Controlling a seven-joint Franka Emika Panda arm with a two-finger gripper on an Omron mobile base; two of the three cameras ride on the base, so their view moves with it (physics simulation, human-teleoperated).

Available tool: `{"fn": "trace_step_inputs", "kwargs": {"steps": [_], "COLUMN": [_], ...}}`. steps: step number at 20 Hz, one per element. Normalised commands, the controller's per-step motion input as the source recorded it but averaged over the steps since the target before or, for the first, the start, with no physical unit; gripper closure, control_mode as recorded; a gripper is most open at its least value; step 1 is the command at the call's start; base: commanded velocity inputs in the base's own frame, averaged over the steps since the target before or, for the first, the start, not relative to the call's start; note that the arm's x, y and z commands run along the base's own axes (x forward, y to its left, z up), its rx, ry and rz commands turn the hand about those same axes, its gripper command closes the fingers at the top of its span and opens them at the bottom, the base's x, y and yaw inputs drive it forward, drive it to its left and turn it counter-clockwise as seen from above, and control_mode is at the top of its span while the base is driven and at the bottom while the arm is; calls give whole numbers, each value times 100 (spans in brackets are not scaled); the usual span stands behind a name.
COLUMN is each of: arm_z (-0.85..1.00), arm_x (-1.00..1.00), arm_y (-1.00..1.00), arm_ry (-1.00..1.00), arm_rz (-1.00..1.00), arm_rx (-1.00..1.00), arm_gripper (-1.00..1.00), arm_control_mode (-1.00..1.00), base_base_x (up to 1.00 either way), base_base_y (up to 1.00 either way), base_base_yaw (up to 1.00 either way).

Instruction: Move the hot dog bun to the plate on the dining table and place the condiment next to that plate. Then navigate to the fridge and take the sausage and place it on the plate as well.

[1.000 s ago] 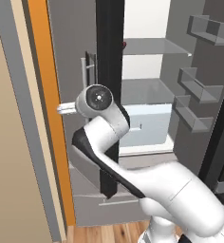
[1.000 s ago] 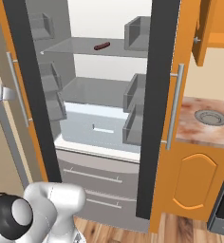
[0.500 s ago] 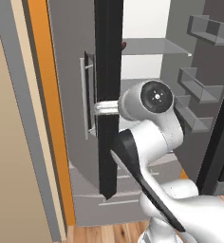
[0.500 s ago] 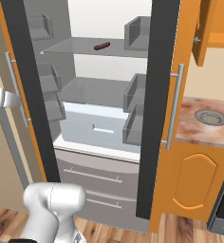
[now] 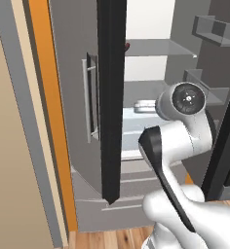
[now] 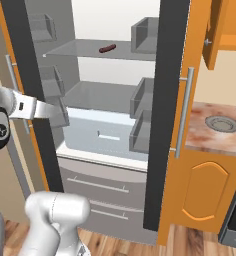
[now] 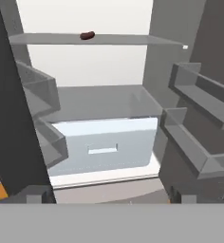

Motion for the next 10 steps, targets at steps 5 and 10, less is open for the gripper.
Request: {"fn": "trace_step_inputs", "kwargs": {"steps": [5,10], "arm_z": [0,0], "arm_x": [65,98], "arm_y": [-100,-92], "arm_ry": [0,0], "arm_rz": [-6,0], "arm_rx": [10,24], "arm_gripper": [-100,-100], "arm_control_mode": [-100,-100], "base_base_x": [0,0], "base_base_y": [0,0], "base_base_yaw": [0,0]}}
